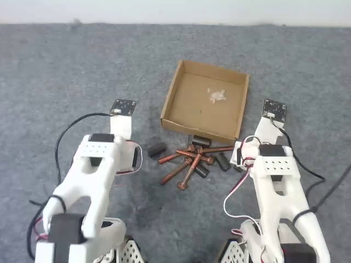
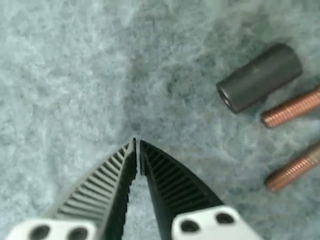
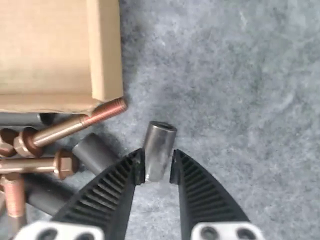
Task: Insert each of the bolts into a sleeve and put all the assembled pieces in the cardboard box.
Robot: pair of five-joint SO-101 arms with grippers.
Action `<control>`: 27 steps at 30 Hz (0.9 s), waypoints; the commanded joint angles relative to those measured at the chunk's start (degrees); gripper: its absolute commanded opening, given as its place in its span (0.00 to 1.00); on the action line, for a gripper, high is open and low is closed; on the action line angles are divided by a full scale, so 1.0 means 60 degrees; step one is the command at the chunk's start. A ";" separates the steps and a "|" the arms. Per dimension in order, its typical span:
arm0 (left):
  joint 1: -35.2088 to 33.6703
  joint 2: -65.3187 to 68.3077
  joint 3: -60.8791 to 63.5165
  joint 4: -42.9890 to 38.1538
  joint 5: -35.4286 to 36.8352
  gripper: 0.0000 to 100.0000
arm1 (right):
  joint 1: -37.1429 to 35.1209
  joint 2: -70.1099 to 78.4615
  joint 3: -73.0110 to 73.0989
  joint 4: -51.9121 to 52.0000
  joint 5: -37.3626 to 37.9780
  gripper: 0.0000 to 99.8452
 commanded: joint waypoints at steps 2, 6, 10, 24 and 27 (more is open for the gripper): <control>-0.0059 0.0234 -0.0696 0.0103 -0.0073 0.01 | -0.0183 0.0037 -0.0557 -0.0110 -0.0205 0.08; -0.0059 0.0234 -0.0696 0.0103 -0.0073 0.01 | -0.0168 0.0784 -0.0747 -0.0125 -0.0220 0.08; -0.0059 0.0234 -0.0681 0.0103 -0.0073 0.01 | -0.0095 0.2117 -0.1509 -0.0081 -0.0220 0.08; -0.0059 0.0234 -0.0667 0.0103 -0.0073 0.01 | -0.0183 0.3319 -0.2066 -0.0095 -0.0205 0.08; -0.0059 0.0249 -0.0652 0.0103 -0.0073 0.01 | -0.0198 0.3934 -0.2491 0.0007 -0.0161 0.08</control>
